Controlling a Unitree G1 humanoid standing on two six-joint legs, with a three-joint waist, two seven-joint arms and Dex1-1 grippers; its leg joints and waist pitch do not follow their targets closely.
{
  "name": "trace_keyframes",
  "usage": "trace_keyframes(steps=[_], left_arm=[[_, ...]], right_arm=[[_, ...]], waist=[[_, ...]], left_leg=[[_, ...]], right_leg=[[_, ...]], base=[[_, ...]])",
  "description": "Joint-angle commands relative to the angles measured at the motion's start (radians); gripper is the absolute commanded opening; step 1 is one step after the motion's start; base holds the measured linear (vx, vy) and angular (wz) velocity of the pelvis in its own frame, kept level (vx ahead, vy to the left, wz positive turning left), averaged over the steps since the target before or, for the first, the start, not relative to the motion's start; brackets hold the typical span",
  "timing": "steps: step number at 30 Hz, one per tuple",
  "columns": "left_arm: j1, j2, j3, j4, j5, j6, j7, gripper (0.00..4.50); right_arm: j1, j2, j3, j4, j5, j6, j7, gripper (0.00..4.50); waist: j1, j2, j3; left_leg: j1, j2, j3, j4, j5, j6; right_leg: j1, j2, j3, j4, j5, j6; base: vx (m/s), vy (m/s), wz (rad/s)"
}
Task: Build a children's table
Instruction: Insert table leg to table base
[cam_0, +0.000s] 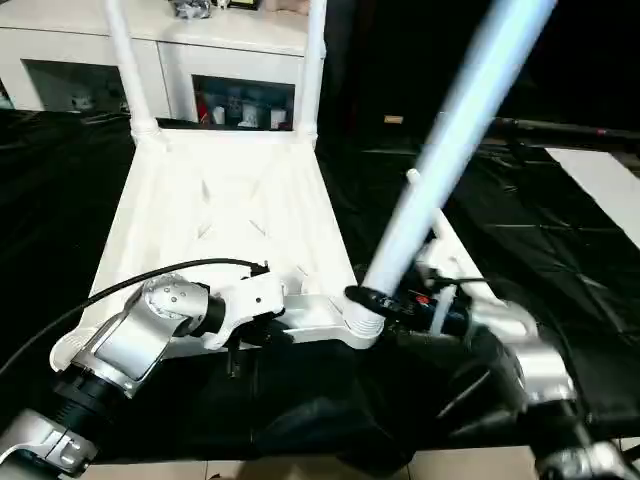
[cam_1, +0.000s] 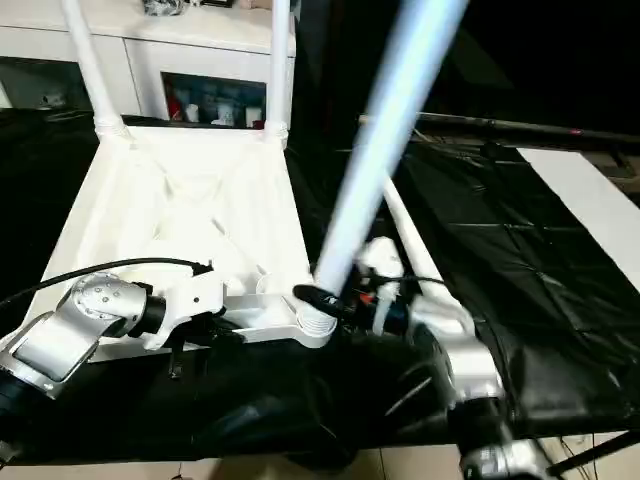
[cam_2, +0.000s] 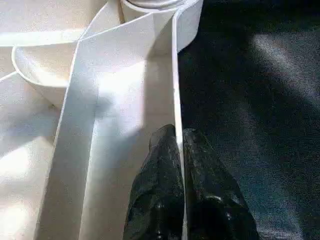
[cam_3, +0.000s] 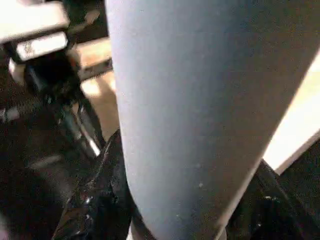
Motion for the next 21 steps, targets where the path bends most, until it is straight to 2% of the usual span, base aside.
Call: trace_keyframes(steps=[1, 3, 4, 6, 7, 9, 10, 11, 12, 14, 16, 18, 21], left_arm=[[-0.019, -0.005, 0.013, -0.027, 0.010, -0.017, 0.014, 0.00], [-0.010, -0.002, 0.014, -0.037, 0.010, -0.013, 0.017, 0.00], [-0.010, -0.002, 0.014, -0.037, 0.010, -0.013, 0.017, 0.00], [-0.005, -0.001, 0.018, -0.042, 0.009, -0.009, 0.022, 0.00], [-0.005, -0.001, 0.019, -0.042, 0.009, -0.008, 0.023, 0.00], [-0.005, -0.002, 0.019, -0.040, 0.009, -0.008, 0.024, 0.00], [-0.005, -0.003, 0.019, -0.039, 0.008, -0.008, 0.023, 0.00], [-0.006, -0.004, 0.018, -0.036, 0.009, -0.011, 0.022, 0.00], [-0.008, -0.006, 0.018, -0.031, 0.010, -0.013, 0.022, 0.00], [-0.010, -0.007, 0.017, -0.029, 0.010, -0.015, 0.021, 0.00], [-0.012, -0.009, 0.015, -0.025, 0.011, -0.017, 0.018, 0.00], [-0.015, -0.015, 0.014, -0.020, 0.015, -0.020, 0.021, 0.00], [-0.016, -0.017, 0.014, -0.020, 0.016, -0.021, 0.022, 0.00]], right_arm=[[0.053, -0.013, 0.090, 0.094, -0.083, 0.062, 0.027, 1.86], [0.051, -0.017, 0.100, 0.100, -0.083, 0.074, 0.041, 1.86], [0.051, -0.017, 0.100, 0.100, -0.083, 0.074, 0.041, 1.86], [0.056, -0.019, 0.100, 0.105, -0.079, 0.076, 0.043, 1.86], [0.056, -0.019, 0.098, 0.107, -0.078, 0.074, 0.039, 1.86], [0.046, -0.009, 0.070, 0.119, -0.060, 0.074, 0.021, 1.86], [0.036, -0.004, 0.053, 0.123, -0.045, 0.082, 0.015, 1.86], [0.020, 0.001, 0.031, 0.121, -0.024, 0.098, 0.011, 1.86], [0.008, 0.000, 0.017, 0.113, -0.006, 0.116, 0.017, 1.86], [0.001, -0.003, 0.010, 0.100, 0.007, 0.133, 0.027, 1.86], [-0.008, -0.014, 0.009, 0.078, 0.020, 0.156, 0.052, 1.86], [-0.008, -0.042, 0.046, 0.052, -0.002, 0.159, 0.108, 1.86], [0.002, -0.048, 0.064, 0.049, -0.015, 0.151, 0.121, 1.86]], waist=[[-0.011, 0.019, -0.020], [-0.014, 0.010, -0.021], [-0.015, 0.012, -0.021], [-0.017, 0.008, -0.024], [-0.018, 0.010, -0.024], [-0.020, 0.009, -0.024], [-0.021, 0.011, -0.024], [-0.024, 0.008, -0.024], [-0.026, 0.010, -0.023], [-0.028, 0.011, -0.023], [-0.028, 0.012, -0.025], [-0.025, 0.011, -0.027], [-0.016, 0.009, -0.031]], left_leg=[[0.013, 0.012, -0.012, -0.078, -0.472, -0.013], [0.018, 0.010, -0.013, -0.075, -0.495, -0.014], [0.020, 0.009, -0.013, -0.075, -0.500, -0.014], [0.018, 0.009, -0.014, -0.080, -0.483, -0.009], [0.018, 0.011, -0.014, -0.083, -0.481, -0.009], [0.019, 0.010, -0.013, -0.083, -0.488, -0.008], [0.020, 0.010, -0.013, -0.083, -0.492, -0.008], [0.019, 0.009, -0.013, -0.082, -0.496, -0.007], [0.022, 0.008, -0.014, -0.081, -0.502, -0.008], [0.023, 0.007, -0.015, -0.080, -0.506, -0.009], [0.019, 0.011, -0.015, -0.083, -0.496, -0.009], [0.019, 0.014, -0.013, -0.084, -0.484, -0.007], [0.014, 0.016, -0.004, -0.084, -0.420, 0.003]], right_leg=[[0.002, -0.067, 0.042, -0.127, -0.659, -0.035], [0.000, -0.069, 0.037, -0.133, -0.691, -0.020], [0.000, -0.069, 0.036, -0.136, -0.696, -0.018], [0.007, -0.070, 0.034, -0.138, -0.677, -0.014], [0.005, -0.068, 0.036, -0.136, -0.657, -0.021], [0.003, -0.067, 0.037, -0.136, -0.650, -0.026], [0.003, -0.067, 0.037, -0.136, -0.650, -0.028], [0.003, -0.067, 0.035, -0.137, -0.661, -0.026], [0.001, -0.066, 0.033, -0.141, -0.673, -0.023], [0.001, -0.066, 0.031, -0.143, -0.684, -0.021], [0.004, -0.066, 0.034, -0.138, -0.650, -0.030], [0.004, -0.065, 0.038, -0.133, -0.612, -0.044], [0.007, -0.065, 0.049, -0.120, -0.523, -0.075]], base=[[0.000, 0.000, 0.00], [0.000, 0.000, 0.00], [0.000, 0.000, 0.00], [0.000, 0.000, 0.00], [0.000, 0.000, 0.00], [0.000, 0.000, 0.00], [0.000, 0.000, 0.00], [0.000, 0.000, 0.00], [0.000, 0.000, 0.00], [0.000, 0.000, 0.00], [0.000, 0.000, 0.00], [0.000, 0.000, 0.00], [0.000, 0.000, 0.00]])
